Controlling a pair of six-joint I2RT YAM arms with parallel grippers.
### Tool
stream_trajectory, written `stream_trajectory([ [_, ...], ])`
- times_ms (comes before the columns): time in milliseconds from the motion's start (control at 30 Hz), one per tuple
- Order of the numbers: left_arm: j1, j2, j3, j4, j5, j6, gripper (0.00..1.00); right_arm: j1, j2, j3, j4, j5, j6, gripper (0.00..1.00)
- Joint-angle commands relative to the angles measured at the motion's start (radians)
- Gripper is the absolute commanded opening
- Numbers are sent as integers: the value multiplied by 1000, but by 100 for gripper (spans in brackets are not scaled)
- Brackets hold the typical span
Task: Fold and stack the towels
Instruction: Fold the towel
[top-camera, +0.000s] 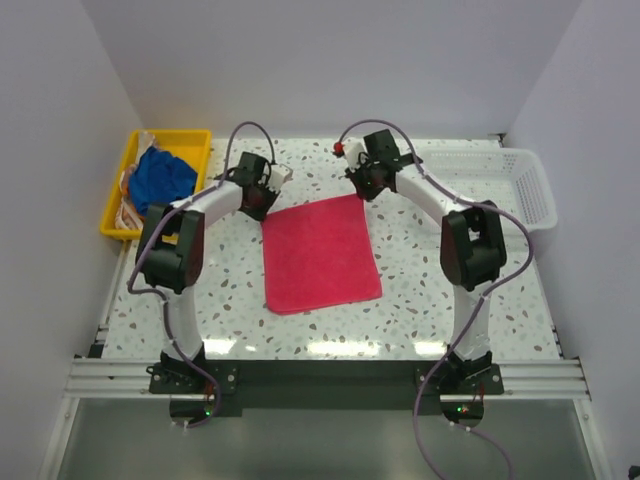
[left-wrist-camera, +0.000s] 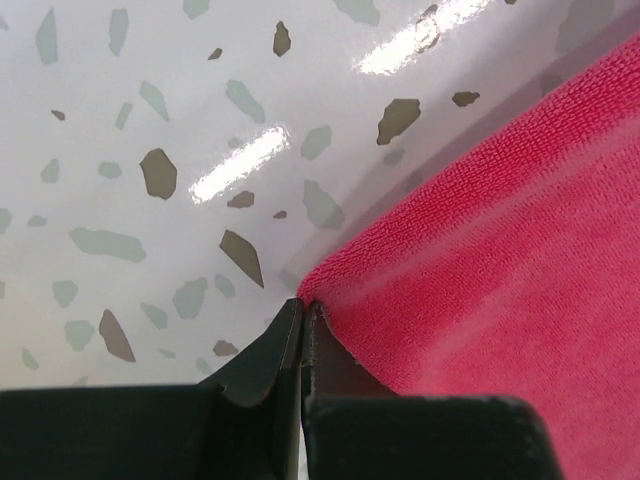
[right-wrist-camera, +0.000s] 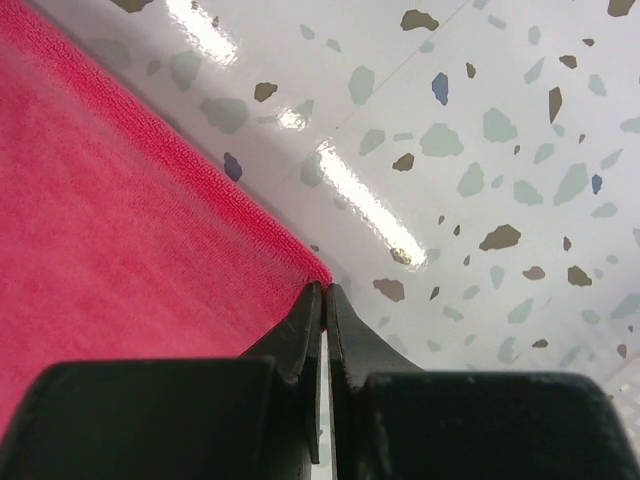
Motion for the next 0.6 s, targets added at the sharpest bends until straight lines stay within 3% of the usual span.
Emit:
stream_trajectory([
  [0,16,-129,-42,45,-42,-47,0,1,-117,-52,56,9,1,0],
  [200,16,-287,-191,54,-45,-136,0,4,-219,-197,69,23,29,0],
  [567,-18,-502,-366,83,-63,-296,0,25,-362,-320,30,101,125,0],
])
